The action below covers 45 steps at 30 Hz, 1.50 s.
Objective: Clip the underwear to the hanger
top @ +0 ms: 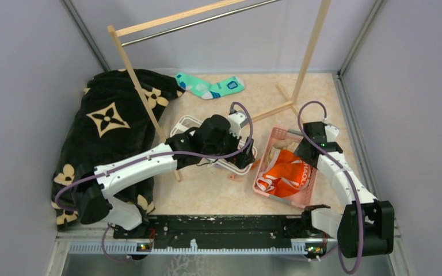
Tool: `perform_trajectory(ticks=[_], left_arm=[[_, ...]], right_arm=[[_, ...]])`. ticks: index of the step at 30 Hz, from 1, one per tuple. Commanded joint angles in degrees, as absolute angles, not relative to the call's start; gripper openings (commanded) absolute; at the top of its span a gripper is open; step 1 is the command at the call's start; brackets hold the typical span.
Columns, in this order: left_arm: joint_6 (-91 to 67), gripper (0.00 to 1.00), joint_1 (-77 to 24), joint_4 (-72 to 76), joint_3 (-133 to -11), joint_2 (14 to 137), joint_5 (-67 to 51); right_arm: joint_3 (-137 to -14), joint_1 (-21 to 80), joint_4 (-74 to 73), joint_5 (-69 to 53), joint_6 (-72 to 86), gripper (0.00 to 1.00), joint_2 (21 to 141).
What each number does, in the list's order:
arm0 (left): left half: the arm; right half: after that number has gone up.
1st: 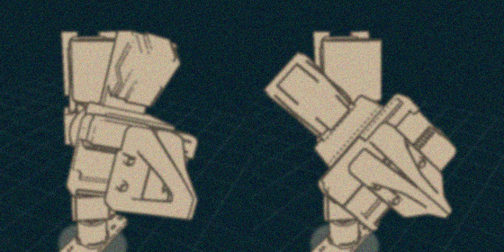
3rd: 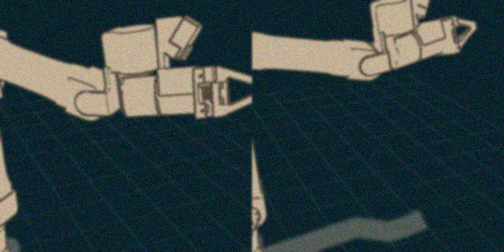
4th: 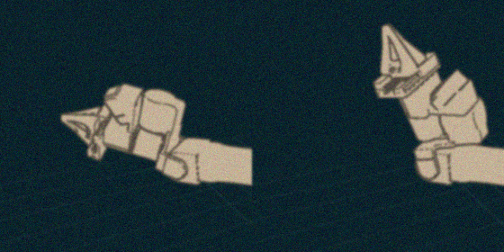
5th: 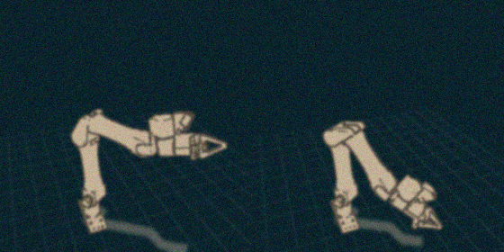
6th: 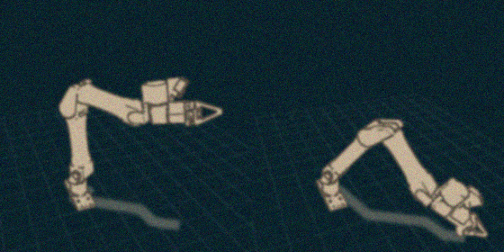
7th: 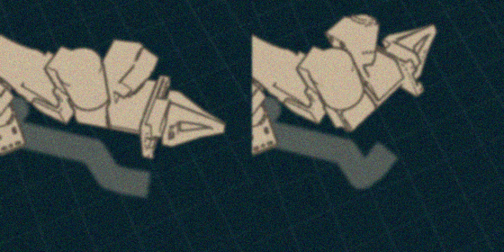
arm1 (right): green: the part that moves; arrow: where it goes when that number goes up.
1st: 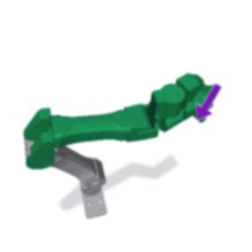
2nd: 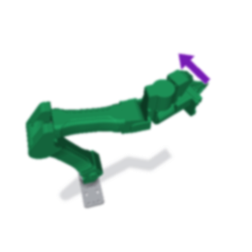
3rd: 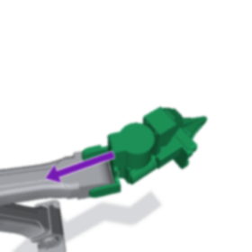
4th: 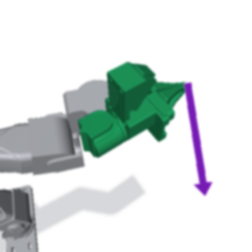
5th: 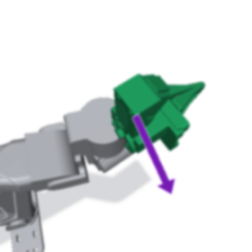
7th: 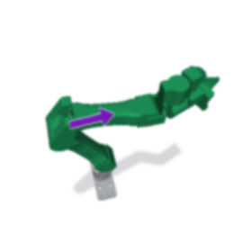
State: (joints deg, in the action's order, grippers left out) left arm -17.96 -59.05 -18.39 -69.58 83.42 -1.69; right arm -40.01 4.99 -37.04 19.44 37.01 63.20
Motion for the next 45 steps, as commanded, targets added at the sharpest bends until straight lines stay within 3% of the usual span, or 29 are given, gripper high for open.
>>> perform_trajectory(ticks=[1, 7, 15, 22, 31, 40, 45], left_arm=[[-17.4, 1.00, -59.2, -17.2, -69.2, 83.0, -2.1], [-17.5, 1.00, -59.1, -17.2, -68.7, 82.6, -1.6], [-18.3, 0.99, -59.1, -16.8, -67.9, 82.9, -1.7], [-19.2, 0.99, -59.2, -15.2, -66.8, 83.7, -3.9], [-20.4, 0.98, -59.4, -14.2, -67.1, 88.0, -8.9], [-21.4, 0.94, -62.2, -16.0, -66.5, 91.4, -9.9], [-20.1, 0.94, -62.7, -20.0, -64.2, 88.0, -2.9]], right_arm=[[-39.9, 4.3, -33.0, 21.6, 35.1, 0.58, 64.2], [-39.8, 4.3, -31.3, 21.4, 33.9, 0.44, 65.5], [-40.1, 4.2, -31.6, 21.0, 33.9, 0.00, 62.2], [-43.4, 4.3, -35.7, 21.6, 33.9, 0.00, 53.4], [-58.8, 4.3, -40.4, 22.6, 31.6, 0.00, 41.6], [-75.6, 4.3, -37.2, 25.8, 29.6, 0.00, 40.1], [-80.6, 4.2, -34.8, 25.4, 28.3, 0.00, 41.8]])
